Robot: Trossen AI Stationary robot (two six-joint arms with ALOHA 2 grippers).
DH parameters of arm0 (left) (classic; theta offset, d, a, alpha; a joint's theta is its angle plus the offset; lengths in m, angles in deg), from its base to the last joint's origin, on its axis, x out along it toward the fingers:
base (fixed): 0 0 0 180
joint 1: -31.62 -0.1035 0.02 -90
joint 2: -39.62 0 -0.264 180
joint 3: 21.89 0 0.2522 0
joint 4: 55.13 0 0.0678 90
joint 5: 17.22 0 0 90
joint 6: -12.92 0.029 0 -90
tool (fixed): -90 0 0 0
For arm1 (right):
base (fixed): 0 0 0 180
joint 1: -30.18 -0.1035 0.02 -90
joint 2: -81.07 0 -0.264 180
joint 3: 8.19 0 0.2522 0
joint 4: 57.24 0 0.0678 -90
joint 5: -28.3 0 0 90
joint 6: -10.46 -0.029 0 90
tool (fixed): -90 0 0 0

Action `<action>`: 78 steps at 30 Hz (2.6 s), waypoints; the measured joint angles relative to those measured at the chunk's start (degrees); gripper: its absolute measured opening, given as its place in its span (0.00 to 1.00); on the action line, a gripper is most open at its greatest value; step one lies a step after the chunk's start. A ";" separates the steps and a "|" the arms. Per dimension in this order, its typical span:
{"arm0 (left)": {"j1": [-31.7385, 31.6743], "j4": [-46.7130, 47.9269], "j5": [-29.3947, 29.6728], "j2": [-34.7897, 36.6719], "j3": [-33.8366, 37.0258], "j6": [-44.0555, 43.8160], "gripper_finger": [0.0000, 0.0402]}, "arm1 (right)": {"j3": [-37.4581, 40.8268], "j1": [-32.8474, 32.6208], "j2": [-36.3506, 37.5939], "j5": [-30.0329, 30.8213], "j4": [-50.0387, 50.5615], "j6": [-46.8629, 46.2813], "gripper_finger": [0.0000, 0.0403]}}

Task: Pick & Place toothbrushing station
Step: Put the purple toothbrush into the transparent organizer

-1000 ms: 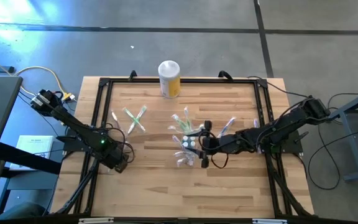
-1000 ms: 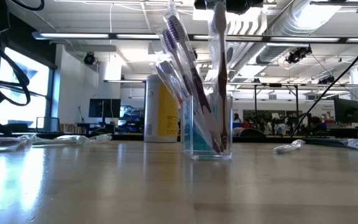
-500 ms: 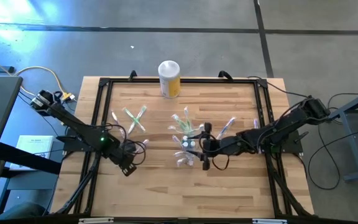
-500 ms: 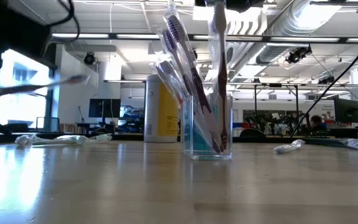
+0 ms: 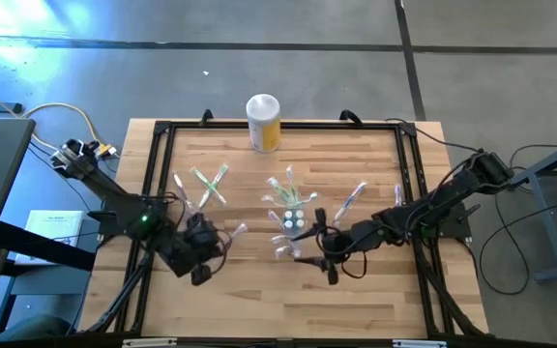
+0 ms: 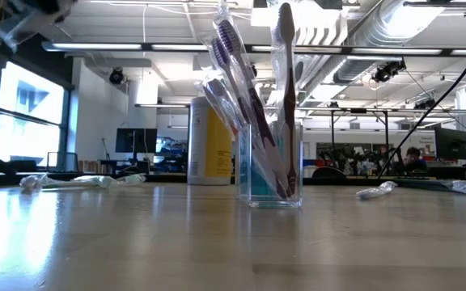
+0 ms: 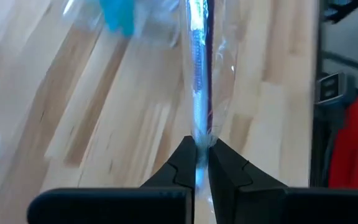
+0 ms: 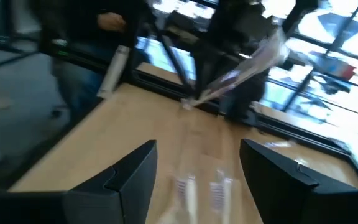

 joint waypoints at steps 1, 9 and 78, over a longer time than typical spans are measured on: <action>0.39 -1.84 0.93 -0.43 -0.06 2.10 0.03 | 0.00 0.00 0.00 -1.95 -0.03 -0.04 0.55; 0.20 -11.47 2.75 -6.00 -0.08 15.53 0.03 | 0.00 0.39 0.00 -6.41 -2.28 -0.79 0.55; -9.22 -38.51 2.04 -12.81 -0.01 39.81 0.23 | -10.67 4.41 -12.96 -8.41 -11.38 2.36 0.03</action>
